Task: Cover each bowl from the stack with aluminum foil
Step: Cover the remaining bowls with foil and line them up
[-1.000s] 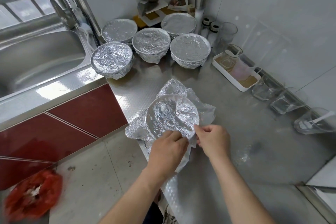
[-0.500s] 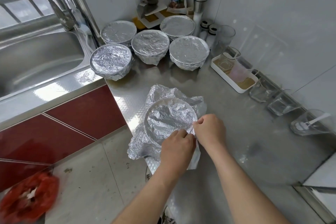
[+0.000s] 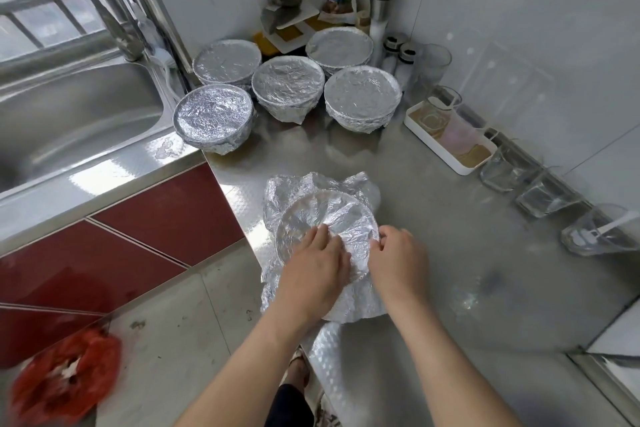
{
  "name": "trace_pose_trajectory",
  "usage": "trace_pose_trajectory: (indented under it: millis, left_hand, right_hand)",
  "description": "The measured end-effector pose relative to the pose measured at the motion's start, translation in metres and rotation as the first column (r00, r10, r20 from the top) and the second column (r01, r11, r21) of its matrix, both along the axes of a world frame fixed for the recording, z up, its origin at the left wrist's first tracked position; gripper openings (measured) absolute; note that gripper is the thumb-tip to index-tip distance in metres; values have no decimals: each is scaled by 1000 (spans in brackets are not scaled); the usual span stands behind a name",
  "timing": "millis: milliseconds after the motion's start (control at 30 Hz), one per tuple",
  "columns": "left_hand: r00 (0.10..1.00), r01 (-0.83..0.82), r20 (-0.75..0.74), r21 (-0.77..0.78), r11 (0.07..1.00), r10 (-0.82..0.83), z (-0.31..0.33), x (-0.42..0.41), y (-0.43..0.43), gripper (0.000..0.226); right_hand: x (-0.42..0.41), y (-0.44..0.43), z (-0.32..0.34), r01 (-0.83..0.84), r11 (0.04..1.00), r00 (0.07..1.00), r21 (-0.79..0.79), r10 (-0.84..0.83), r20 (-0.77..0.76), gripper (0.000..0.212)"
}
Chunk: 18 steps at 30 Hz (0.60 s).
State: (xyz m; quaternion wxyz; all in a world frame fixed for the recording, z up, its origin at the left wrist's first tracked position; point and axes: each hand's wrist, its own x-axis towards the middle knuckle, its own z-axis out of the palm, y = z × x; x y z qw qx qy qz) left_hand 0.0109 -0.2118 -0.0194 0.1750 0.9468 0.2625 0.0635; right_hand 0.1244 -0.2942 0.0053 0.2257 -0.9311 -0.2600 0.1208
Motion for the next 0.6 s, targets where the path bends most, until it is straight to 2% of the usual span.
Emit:
trace_pose_trajectory:
  millis: [67, 100, 200, 267, 467, 600]
  left_hand:
    - [998, -49, 40, -26, 998, 50, 6, -3, 3, 24]
    - [994, -86, 73, 8, 996, 86, 6, -6, 7, 20]
    - [977, -203, 83, 105, 974, 194, 2, -16, 21, 41]
    - [974, -225, 49, 65, 972, 222, -6, -20, 24, 48]
    - [967, -254, -16, -100, 962, 253, -7, -22, 16, 49]
    - [954, -298, -34, -78, 951, 297, 4, -21, 12, 52]
  right_hand:
    - [5, 3, 2, -23, 1000, 999, -15, 24, 41, 13]
    - [9, 4, 2, -24, 1000, 998, -7, 25, 55, 14]
    - [18, 6, 3, 6, 1000, 997, 31, -8, 75, 18]
    - [20, 6, 3, 24, 999, 998, 24, -25, 62, 18]
    - [19, 13, 2, 7, 1000, 999, -13, -7, 35, 16]
    - [21, 14, 3, 10, 998, 999, 59, -12, 44, 15]
